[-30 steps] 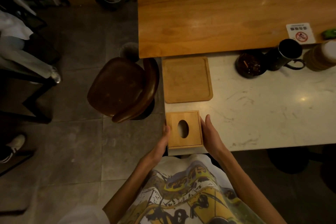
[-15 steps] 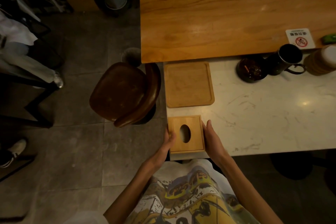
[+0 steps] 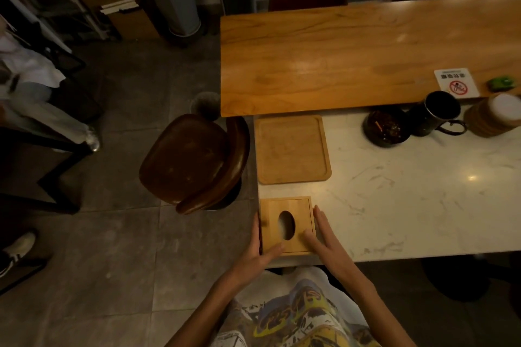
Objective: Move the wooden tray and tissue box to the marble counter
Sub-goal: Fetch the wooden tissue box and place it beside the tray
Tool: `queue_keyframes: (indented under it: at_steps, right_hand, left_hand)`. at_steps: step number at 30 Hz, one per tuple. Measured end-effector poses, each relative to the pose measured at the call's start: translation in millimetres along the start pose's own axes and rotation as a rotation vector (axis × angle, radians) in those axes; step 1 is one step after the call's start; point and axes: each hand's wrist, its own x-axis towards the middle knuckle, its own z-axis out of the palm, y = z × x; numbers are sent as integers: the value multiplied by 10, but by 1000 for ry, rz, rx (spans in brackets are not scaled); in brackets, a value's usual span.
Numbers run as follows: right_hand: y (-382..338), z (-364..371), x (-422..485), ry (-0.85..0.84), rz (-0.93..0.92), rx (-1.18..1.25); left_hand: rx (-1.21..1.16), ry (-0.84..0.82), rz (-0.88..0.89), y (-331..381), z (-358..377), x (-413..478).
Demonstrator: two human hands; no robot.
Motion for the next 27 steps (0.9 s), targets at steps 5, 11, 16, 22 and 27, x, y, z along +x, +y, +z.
queue_keyframes:
  at_steps: [5, 11, 16, 22, 27]
  right_hand:
    - [252, -88, -92, -99, -149, -398]
    - [323, -22, -46, -1, -213, -499]
    - [272, -15, -83, 24, -237, -514]
    - [327, -32, -90, 8, -241, -517]
    - [316, -22, -107, 26, -249, -514]
  left_hand:
    - [66, -49, -24, -94, -24, -10]
    - [124, -36, 1, -20, -8, -15]
    - [197, 17, 55, -1, -5, -50]
    - [236, 25, 15, -40, -8, -81]
    - [212, -2, 39, -17, 10, -110]
